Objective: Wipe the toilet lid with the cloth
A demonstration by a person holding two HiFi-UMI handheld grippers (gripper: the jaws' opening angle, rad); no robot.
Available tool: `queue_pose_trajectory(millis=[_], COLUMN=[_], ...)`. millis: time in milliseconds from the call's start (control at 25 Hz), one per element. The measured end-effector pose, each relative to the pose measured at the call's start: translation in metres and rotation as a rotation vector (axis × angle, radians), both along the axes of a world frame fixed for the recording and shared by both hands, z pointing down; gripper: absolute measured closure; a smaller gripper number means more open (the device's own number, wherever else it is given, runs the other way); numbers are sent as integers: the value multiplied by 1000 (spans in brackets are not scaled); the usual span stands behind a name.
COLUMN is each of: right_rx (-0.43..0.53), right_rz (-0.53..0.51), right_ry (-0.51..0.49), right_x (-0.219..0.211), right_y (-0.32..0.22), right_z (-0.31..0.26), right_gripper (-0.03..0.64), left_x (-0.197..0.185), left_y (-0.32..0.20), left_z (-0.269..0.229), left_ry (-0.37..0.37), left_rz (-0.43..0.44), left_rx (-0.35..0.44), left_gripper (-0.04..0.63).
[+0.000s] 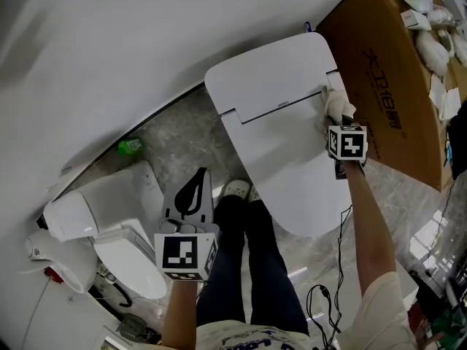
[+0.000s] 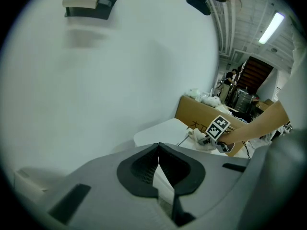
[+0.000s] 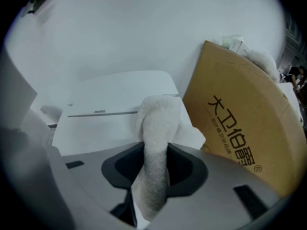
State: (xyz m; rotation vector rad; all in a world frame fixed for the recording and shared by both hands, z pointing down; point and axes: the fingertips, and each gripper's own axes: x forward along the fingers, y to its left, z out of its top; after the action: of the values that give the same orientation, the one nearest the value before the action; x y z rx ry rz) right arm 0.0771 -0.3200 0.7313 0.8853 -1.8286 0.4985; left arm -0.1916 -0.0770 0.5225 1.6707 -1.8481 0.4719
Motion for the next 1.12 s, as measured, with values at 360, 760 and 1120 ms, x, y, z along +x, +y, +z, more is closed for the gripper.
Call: queue_pose_trajectory(millis=[360, 760, 1120], right_rx=[-22, -39, -50], right_rz=[-123, -278, -350], right_ry=[-17, -22, -33], right_x=[-65, -122, -143], right_y=[62, 125, 164], right_z=[-2, -5, -6], right_gripper=[491, 491, 491], left_x=[-4, -10, 2], left_y=[17, 37, 42], left_z=[-13, -21, -28], left_ry=[1, -3, 3], left_rz=[0, -6, 1], left_rx=[22, 36, 50], left_gripper=[586, 586, 586])
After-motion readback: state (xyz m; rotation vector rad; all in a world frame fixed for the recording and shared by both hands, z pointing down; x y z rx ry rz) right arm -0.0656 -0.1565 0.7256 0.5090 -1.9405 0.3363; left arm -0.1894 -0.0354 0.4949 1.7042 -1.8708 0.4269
